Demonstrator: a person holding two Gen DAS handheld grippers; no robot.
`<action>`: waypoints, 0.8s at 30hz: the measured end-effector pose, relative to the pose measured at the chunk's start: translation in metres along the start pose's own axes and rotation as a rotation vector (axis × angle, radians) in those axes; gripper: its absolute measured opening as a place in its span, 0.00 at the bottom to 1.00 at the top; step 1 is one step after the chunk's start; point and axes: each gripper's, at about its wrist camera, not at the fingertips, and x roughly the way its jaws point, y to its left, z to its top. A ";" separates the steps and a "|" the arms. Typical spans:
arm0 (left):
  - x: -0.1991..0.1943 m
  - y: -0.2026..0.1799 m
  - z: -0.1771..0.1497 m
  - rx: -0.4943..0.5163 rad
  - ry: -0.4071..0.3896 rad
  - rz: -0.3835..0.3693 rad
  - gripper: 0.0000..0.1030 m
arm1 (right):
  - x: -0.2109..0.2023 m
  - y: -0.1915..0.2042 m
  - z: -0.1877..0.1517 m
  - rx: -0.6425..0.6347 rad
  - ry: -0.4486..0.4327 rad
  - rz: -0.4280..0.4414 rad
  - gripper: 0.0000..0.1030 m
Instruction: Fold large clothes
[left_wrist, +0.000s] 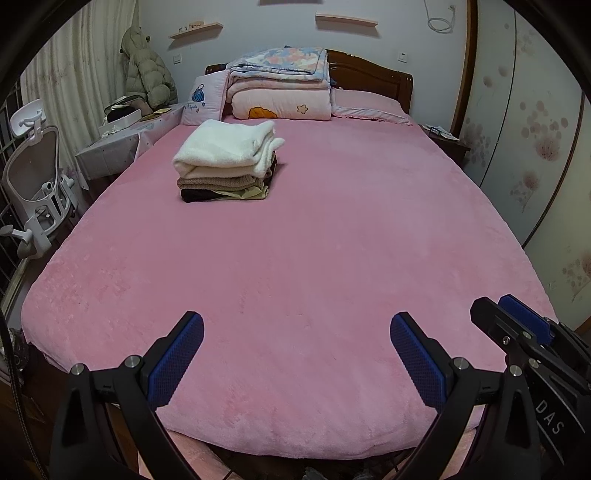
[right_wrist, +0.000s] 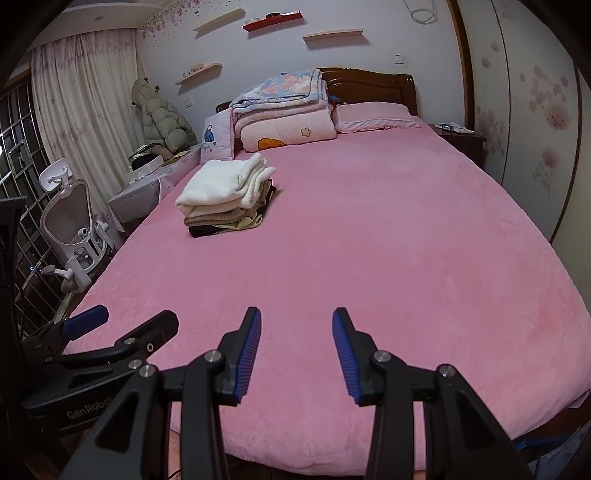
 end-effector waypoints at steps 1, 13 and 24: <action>0.000 0.000 0.000 0.000 0.000 0.000 0.98 | 0.000 0.000 0.000 0.001 0.000 0.001 0.39; 0.000 -0.001 0.000 0.002 0.003 0.004 0.98 | -0.002 -0.002 0.002 0.008 0.001 0.000 0.39; 0.000 -0.004 -0.001 0.007 0.000 0.010 0.98 | -0.001 -0.001 0.001 0.019 0.001 -0.004 0.39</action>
